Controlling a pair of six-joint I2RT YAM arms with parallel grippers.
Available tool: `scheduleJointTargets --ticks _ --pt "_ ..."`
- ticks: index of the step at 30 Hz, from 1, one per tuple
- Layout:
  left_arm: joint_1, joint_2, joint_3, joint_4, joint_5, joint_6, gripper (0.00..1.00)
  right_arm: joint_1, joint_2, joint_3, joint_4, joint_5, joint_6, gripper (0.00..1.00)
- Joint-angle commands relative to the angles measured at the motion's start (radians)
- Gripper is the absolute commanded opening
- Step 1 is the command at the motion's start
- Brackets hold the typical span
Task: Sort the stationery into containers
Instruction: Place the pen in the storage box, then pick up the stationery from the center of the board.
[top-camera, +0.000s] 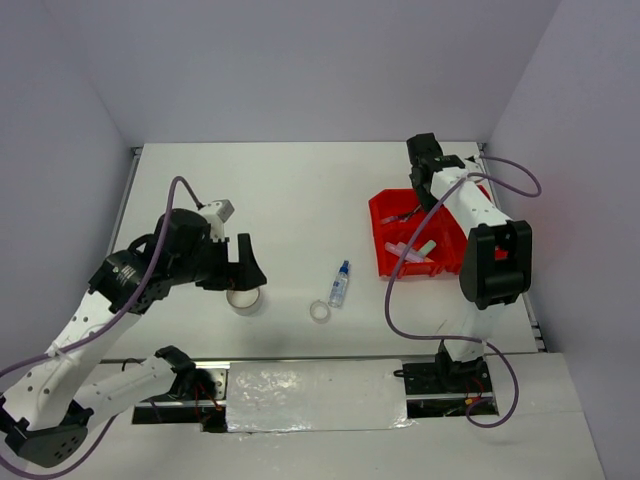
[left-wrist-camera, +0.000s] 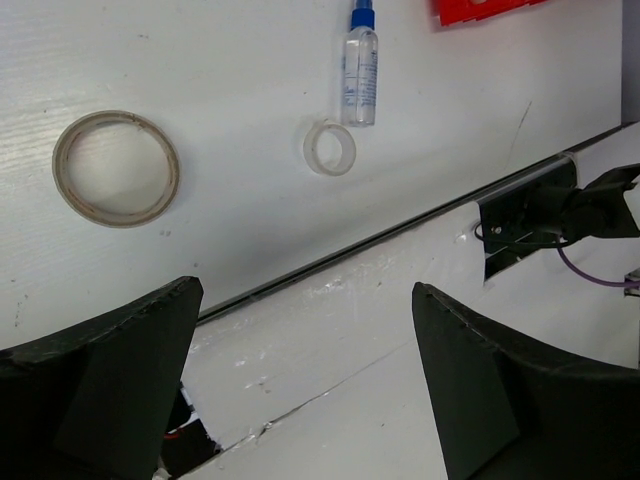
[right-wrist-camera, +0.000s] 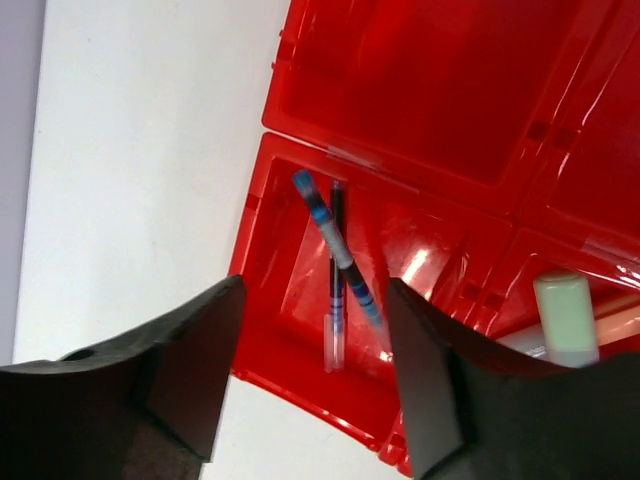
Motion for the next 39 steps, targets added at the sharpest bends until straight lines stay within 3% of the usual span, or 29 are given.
scheduleJointTargets --ticks 1,5,10,13,15,17,20,24,28,32,39 --pt "-0.003 0.024 0.029 0.018 0.022 0.044 0.99 -0.006 -0.016 0.021 -0.006 -0.012 -0.007 0.69" --pt "-0.002 0.053 0.055 0.024 0.005 0.042 0.99 -0.002 -0.051 0.048 0.072 -0.056 -0.115 0.74" --pt "-0.003 0.1 0.07 0.009 -0.07 0.01 0.99 0.065 -0.152 0.123 0.12 -0.118 -0.456 0.76" --pt "-0.003 0.129 0.057 0.026 -0.099 -0.018 0.99 0.128 -0.25 0.057 0.186 -0.297 -0.652 0.75" --pt "-0.002 0.13 0.051 0.029 -0.143 -0.065 0.99 0.207 -0.292 0.028 0.143 -0.3 -0.695 0.76" --pt "0.0 0.138 0.046 0.006 -0.235 -0.099 0.99 0.275 -0.325 0.005 0.012 -0.221 -0.653 0.79" --pt "0.009 0.164 0.024 0.026 -0.225 -0.108 0.99 0.39 -0.365 -0.058 -0.122 -0.197 -0.536 0.82" --pt "0.011 0.202 0.018 0.052 -0.194 -0.104 0.99 0.549 -0.466 -0.222 -0.129 -0.231 -0.413 0.84" --pt "0.012 0.215 0.047 0.052 -0.231 -0.102 0.99 0.646 -0.464 -0.276 -0.13 -0.26 -0.337 0.83" --pt "0.012 0.228 0.08 0.047 -0.203 -0.058 0.99 0.68 -0.37 -0.291 -0.124 -0.29 -0.327 0.82" --pt "0.012 0.203 0.006 0.069 -0.117 -0.018 0.99 0.682 -0.212 -0.343 -0.023 -0.342 -0.293 0.77"
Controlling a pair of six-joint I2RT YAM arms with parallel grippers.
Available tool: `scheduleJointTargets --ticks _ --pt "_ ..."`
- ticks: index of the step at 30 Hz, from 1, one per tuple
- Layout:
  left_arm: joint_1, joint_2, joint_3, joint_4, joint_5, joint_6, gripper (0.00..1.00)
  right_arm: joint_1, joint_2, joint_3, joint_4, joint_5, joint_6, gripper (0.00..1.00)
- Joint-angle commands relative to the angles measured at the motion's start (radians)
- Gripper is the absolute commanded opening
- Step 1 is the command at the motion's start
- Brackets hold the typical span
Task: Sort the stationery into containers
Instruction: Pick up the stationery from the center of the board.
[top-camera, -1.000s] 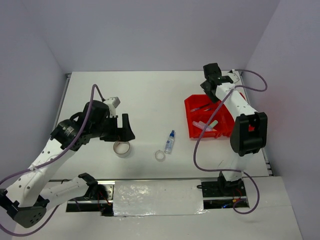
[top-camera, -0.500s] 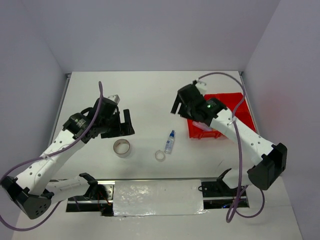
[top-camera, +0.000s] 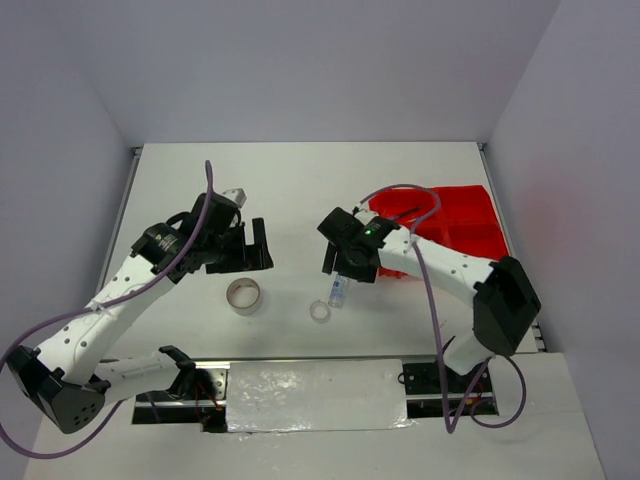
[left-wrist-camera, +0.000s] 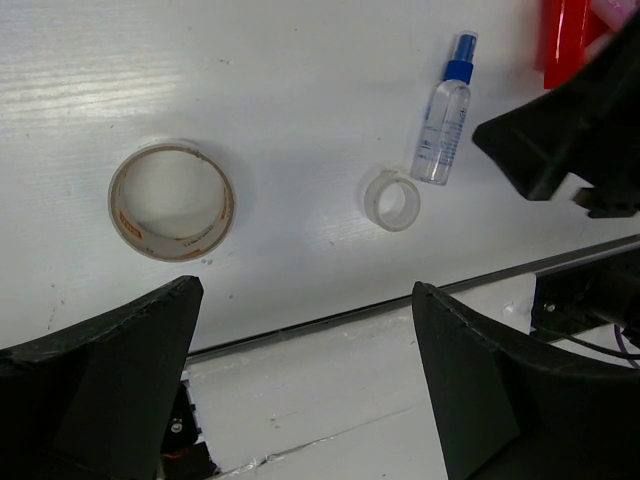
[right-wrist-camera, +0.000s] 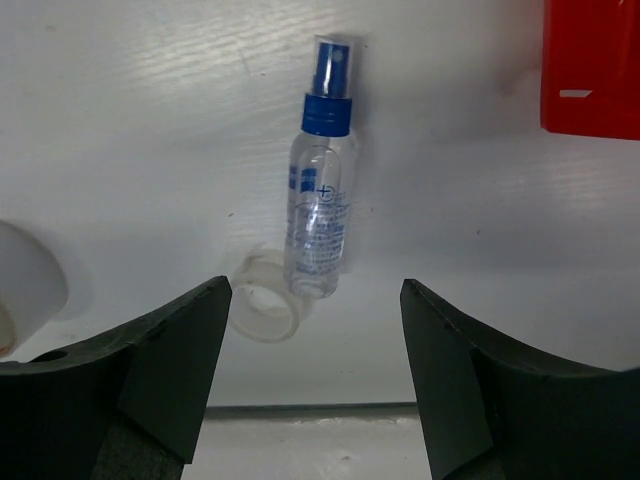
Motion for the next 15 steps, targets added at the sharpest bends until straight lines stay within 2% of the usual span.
scheduleJointTargets --ticks 1,5,10,15 --pt "0.004 -0.026 -0.033 0.033 0.039 0.037 0.99 0.006 0.086 -0.027 0.059 -0.038 0.038 0.76" --pt "0.004 -0.054 -0.044 0.036 0.069 0.058 0.99 0.006 0.175 -0.034 0.115 -0.07 0.053 0.7" --pt "0.004 -0.068 -0.044 -0.001 0.051 0.075 0.99 0.002 0.258 -0.03 0.145 -0.036 0.059 0.64" --pt "0.004 -0.081 -0.046 -0.016 0.051 0.077 0.99 -0.002 0.302 -0.066 0.228 -0.026 0.055 0.46"
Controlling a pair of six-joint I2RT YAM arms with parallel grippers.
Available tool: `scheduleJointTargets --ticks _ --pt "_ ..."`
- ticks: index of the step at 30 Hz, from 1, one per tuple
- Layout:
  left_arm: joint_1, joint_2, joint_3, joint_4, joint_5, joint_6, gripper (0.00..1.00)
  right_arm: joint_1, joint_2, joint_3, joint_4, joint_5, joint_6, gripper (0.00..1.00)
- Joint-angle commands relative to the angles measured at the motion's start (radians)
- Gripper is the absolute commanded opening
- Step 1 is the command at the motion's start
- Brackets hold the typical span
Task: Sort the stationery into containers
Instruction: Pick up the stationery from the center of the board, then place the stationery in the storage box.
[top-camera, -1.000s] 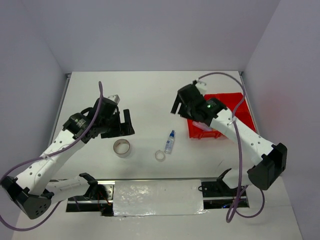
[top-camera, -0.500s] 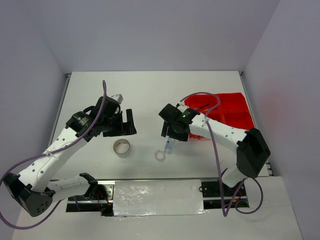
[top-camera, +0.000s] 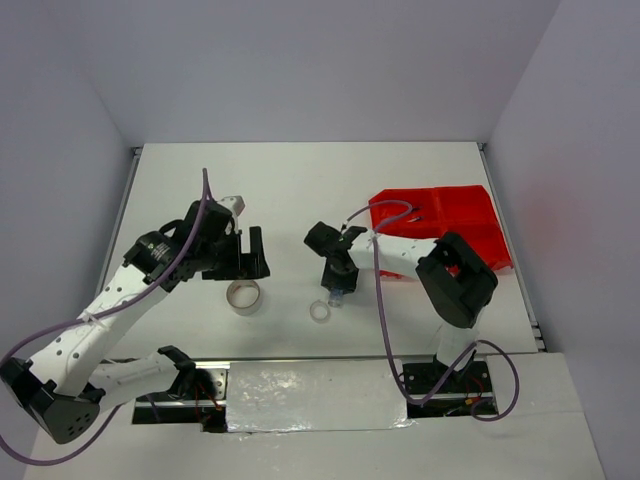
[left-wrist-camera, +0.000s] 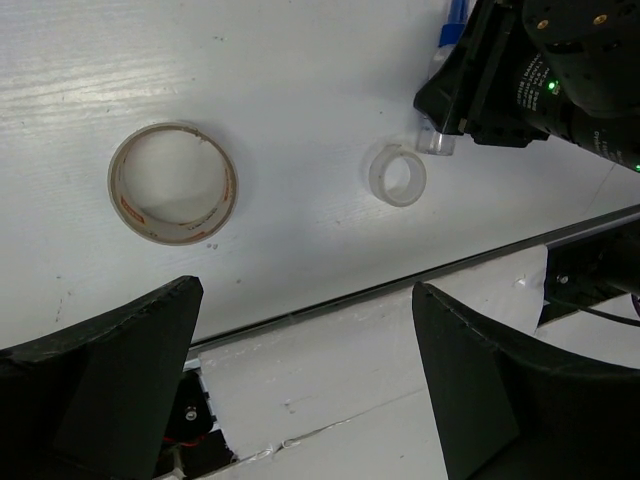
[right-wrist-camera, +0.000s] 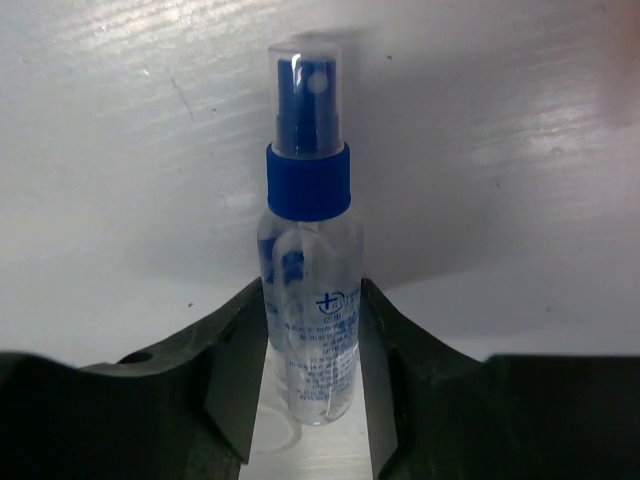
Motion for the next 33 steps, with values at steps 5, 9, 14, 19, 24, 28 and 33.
scheduleJointTargets --ticks 5,9,14,19,24,28,33 --pt "0.007 -0.023 0.008 -0.043 -0.021 0.028 1.0 -0.006 0.021 -0.015 0.1 0.045 -0.007 0.06" --pt "0.007 -0.032 0.026 -0.049 -0.035 0.025 0.99 -0.028 -0.075 0.094 0.132 0.033 -0.08 0.0" --pt "0.005 -0.028 0.034 -0.039 -0.029 0.016 0.99 -0.156 -0.26 0.267 0.16 -0.047 -0.123 0.0" --pt "0.005 -0.028 0.042 -0.026 -0.008 0.005 0.99 -0.458 -0.301 0.346 0.04 -0.05 -0.096 0.0" --pt "0.007 -0.035 0.057 -0.029 -0.015 0.011 0.99 -0.727 -0.275 0.367 -0.014 -0.061 -0.102 0.0" --pt "0.007 -0.028 0.08 -0.04 -0.02 0.014 0.99 -0.931 -0.201 0.409 -0.073 -0.053 -0.119 0.0" --pt "0.007 -0.044 0.072 -0.042 -0.02 0.008 0.99 -1.066 -0.111 0.407 -0.087 -0.104 -0.142 0.0"
